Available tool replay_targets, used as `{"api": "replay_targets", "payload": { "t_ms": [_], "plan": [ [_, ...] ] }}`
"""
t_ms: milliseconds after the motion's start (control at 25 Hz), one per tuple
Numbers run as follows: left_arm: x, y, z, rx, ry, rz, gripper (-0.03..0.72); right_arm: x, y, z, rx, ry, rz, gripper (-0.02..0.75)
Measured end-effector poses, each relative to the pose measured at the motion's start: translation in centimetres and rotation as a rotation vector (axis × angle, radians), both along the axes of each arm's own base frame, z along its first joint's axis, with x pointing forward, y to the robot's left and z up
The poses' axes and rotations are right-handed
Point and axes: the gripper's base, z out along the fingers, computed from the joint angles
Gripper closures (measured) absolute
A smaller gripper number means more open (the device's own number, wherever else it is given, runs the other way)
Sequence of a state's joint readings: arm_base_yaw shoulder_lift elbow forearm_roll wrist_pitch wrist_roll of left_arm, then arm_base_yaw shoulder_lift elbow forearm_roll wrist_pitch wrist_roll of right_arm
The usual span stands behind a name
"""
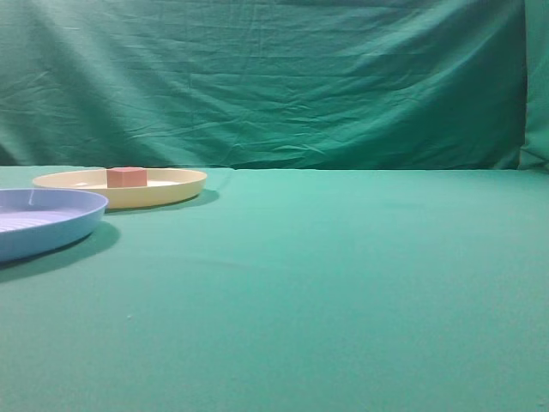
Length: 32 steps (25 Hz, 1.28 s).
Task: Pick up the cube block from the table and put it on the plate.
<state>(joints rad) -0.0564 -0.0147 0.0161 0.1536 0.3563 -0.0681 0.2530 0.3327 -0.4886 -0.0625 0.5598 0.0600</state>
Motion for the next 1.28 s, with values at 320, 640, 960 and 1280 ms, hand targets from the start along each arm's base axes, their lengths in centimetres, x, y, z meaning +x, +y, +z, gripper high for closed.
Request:
{"api": "replay_targets", "payload": {
  "t_ms": [320, 640, 960, 1280],
  "plan": [
    [0.0, 0.0, 0.0, 0.000, 0.000, 0.000, 0.688, -1.1, -1.2, -7.7, -0.062, -0.010, -0.135, 0.738],
    [0.0, 0.0, 0.0, 0.000, 0.000, 0.000, 0.688, -1.9, -1.3, -12.5, -0.068, 0.000, -0.148, 0.738],
    [0.0, 0.0, 0.0, 0.000, 0.000, 0.000, 0.688, -1.7, -1.3, -13.5, -0.070, 0.005, -0.145, 0.738],
    [0.0, 0.0, 0.0, 0.000, 0.000, 0.000, 0.688, -1.7, -1.3, -13.4, -0.070, 0.005, -0.145, 0.738]
  ]
}}
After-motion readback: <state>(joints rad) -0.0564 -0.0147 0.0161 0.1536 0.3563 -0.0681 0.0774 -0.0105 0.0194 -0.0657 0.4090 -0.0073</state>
